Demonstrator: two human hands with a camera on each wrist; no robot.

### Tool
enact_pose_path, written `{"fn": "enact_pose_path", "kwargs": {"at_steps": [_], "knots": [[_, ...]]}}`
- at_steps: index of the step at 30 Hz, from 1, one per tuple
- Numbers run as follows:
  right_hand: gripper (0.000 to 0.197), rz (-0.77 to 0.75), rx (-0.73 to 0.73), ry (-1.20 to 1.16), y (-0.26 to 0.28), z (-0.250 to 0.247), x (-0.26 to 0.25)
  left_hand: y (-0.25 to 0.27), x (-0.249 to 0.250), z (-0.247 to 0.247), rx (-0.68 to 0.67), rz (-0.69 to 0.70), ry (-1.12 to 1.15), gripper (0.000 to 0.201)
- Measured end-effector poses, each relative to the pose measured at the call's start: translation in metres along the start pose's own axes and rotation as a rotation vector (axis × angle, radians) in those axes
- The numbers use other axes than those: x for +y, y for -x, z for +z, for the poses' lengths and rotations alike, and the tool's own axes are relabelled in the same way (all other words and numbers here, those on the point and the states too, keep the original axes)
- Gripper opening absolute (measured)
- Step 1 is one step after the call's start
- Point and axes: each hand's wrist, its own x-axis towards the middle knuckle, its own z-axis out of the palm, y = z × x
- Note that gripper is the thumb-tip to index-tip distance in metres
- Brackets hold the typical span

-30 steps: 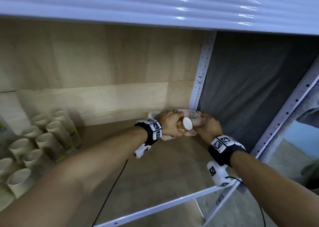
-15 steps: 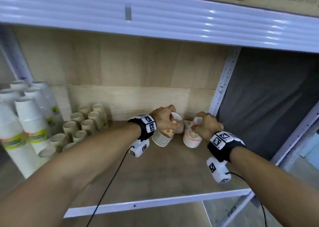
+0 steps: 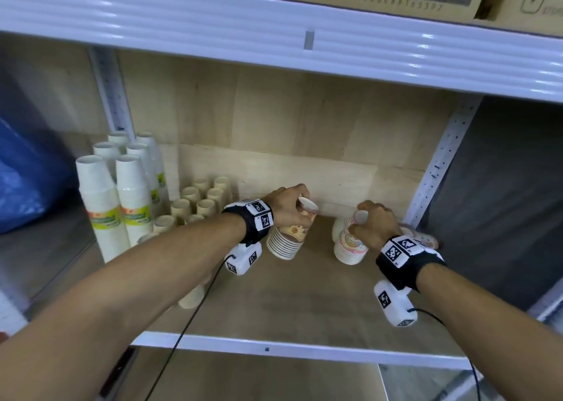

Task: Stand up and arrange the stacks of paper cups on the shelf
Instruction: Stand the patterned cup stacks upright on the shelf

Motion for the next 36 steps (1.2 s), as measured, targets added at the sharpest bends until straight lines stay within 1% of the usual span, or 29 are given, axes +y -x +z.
{"fn": "enact_pose_path", "kwargs": {"at_steps": [2, 4, 6, 8, 13, 15, 20, 25, 28, 33, 36], "knots": [[0.045, -0.016, 0.002, -0.009, 0.0, 0.001, -0.004, 0.004, -0.001, -0.003, -0.005, -0.011, -0.005, 0.058], [0.039, -0.048, -0.011, -0.006, -0.001, 0.002, -0.009, 0.007, -0.002, -0.005, -0.011, -0.023, -0.019, 0.065], [0.031, -0.08, -0.033, -0.009, -0.001, 0.002, -0.015, 0.01, -0.003, -0.008, -0.019, -0.037, -0.031, 0.064], [0.029, -0.101, -0.061, -0.032, -0.002, 0.003, -0.021, 0.012, -0.004, -0.01, -0.021, -0.06, -0.037, 0.059], [0.036, -0.14, -0.101, -0.066, -0.003, 0.009, -0.043, 0.017, -0.013, -0.015, 0.002, -0.126, -0.047, 0.05], [0.042, -0.156, -0.133, -0.078, -0.003, 0.012, -0.053, 0.02, -0.017, -0.017, -0.006, -0.139, -0.054, 0.05], [0.05, -0.199, -0.195, -0.13, -0.003, 0.024, -0.073, 0.027, -0.031, -0.017, -0.004, -0.167, -0.109, 0.05], [0.051, -0.253, -0.261, -0.134, -0.004, 0.036, -0.092, 0.033, -0.041, -0.016, -0.018, -0.208, -0.139, 0.052], [0.044, -0.292, -0.284, -0.141, -0.005, 0.044, -0.1, 0.034, -0.046, -0.016, -0.028, -0.227, -0.141, 0.053], [0.022, -0.314, -0.315, -0.122, -0.008, 0.053, -0.106, 0.035, -0.052, -0.016, -0.045, -0.233, -0.146, 0.052], [0.019, -0.331, -0.328, -0.118, -0.01, 0.054, -0.106, 0.033, -0.055, -0.016, -0.043, -0.227, -0.142, 0.051]]}}
